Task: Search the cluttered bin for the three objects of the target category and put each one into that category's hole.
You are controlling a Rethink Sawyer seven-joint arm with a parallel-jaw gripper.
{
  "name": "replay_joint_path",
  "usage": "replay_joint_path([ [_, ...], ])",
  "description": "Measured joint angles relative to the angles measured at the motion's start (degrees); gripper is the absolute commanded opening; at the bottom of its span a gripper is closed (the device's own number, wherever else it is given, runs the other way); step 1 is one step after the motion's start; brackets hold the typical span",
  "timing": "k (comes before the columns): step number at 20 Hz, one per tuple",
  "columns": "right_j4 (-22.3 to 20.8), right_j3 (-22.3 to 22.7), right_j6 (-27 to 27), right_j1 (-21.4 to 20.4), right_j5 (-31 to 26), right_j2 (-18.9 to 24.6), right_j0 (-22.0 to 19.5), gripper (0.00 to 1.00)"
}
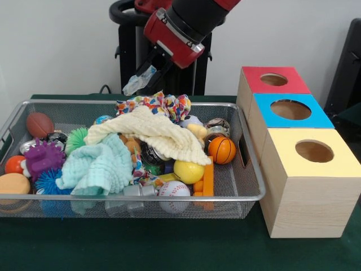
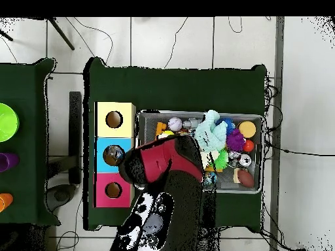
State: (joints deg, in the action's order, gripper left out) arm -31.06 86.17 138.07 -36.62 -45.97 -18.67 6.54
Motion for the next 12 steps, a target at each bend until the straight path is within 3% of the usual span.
replay_joint_path([
  [12, 4.14, 0.01, 0.0, -1.55, -4.1, 0.34, 1.52, 0.0],
])
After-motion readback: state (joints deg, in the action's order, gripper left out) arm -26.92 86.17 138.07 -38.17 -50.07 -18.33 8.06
